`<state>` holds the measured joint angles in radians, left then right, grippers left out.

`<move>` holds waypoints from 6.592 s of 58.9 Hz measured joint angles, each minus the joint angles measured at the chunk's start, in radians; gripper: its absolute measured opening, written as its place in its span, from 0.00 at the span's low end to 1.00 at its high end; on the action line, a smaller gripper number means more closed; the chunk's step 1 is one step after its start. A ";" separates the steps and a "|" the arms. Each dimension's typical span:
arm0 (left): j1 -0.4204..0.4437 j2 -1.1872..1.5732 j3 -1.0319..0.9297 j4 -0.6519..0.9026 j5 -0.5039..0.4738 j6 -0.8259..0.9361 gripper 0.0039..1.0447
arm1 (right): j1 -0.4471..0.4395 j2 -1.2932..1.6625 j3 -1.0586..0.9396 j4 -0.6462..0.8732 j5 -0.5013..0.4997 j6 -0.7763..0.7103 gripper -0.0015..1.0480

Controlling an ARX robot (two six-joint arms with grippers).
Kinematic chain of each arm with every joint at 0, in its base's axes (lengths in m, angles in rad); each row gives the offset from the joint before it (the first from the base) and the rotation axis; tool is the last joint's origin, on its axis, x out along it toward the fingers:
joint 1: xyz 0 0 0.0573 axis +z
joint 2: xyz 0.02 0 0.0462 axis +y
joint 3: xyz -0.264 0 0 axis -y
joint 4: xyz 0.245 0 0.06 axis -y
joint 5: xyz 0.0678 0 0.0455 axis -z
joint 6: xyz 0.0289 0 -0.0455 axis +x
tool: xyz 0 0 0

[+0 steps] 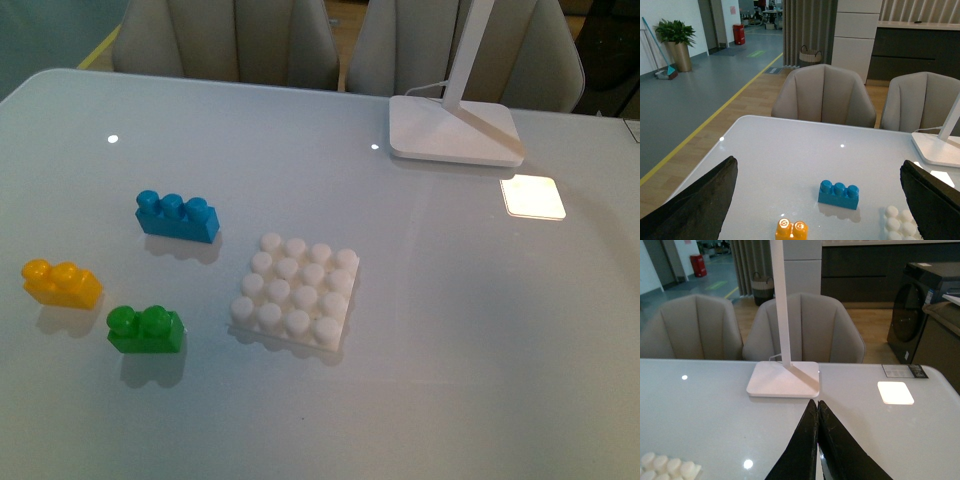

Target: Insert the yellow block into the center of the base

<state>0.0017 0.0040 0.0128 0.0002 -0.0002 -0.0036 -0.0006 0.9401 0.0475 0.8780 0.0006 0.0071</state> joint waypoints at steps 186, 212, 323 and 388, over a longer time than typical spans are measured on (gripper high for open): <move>0.040 1.704 0.512 0.456 -0.033 -0.364 0.93 | 0.000 -0.935 -0.034 -0.877 0.000 -0.003 0.92; -0.103 2.044 0.590 0.613 -0.008 -0.045 0.93 | 0.000 -0.935 -0.034 -0.876 0.000 -0.003 0.92; 0.117 2.276 0.902 0.285 0.158 0.232 0.93 | 0.000 -0.935 -0.034 -0.876 0.000 -0.003 0.92; 0.097 2.339 0.982 0.232 0.132 0.235 0.69 | 0.000 -0.935 -0.034 -0.876 0.000 -0.003 0.92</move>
<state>0.0986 2.3432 0.9947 0.2321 0.1322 0.2314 -0.0002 0.0048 0.0135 0.0017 0.0006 0.0036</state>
